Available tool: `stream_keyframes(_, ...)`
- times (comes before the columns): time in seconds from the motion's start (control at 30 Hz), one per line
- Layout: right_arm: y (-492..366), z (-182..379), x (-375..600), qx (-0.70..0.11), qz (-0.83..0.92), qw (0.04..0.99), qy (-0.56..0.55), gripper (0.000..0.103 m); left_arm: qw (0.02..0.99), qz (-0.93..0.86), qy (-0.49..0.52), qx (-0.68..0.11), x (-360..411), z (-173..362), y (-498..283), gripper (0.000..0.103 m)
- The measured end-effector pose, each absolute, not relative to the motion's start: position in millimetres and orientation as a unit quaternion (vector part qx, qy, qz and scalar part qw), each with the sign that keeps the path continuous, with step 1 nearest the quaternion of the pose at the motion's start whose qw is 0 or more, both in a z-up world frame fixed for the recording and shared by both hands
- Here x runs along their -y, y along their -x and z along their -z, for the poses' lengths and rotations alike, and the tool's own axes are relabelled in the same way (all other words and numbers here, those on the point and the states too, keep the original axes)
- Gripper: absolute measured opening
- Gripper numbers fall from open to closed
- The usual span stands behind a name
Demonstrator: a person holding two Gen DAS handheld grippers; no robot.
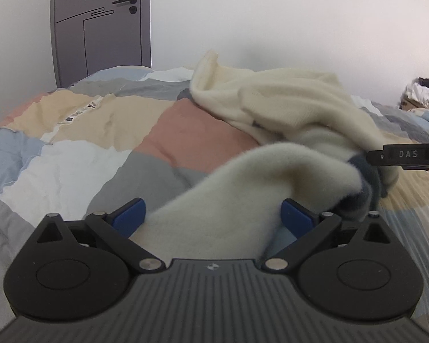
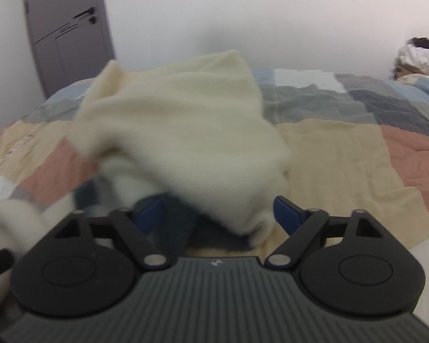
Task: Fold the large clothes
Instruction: 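Grasp a blanket edge with the left gripper while the right gripper grasps another edge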
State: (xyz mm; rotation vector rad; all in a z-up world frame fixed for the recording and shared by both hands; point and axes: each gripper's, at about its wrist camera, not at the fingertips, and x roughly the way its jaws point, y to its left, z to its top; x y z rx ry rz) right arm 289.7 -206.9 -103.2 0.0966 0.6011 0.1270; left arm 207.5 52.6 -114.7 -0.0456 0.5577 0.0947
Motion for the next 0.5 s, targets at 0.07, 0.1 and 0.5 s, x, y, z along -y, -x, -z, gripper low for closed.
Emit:
stream_keyframes(0.07,-293.2,107.6,207.1,-0.279,-0.065,0.957,-0.04,0.078,0.959,-0.048,0.024,-0.278,-54.4,119.5,-210.1,0.093)
stream_keyframes(0.1,-295.2,110.3,206.9,-0.274,-0.068,0.959,-0.037,0.078,0.958,-0.049,0.023,-0.281,-55.2,122.1,-211.8,0.092)
stream_keyframes(0.5,-300.2,103.3,222.4,-0.281,-0.091,0.952,-0.077,0.03,0.958,-0.041,0.07,-0.275,-71.0,116.3,-205.4,0.035)
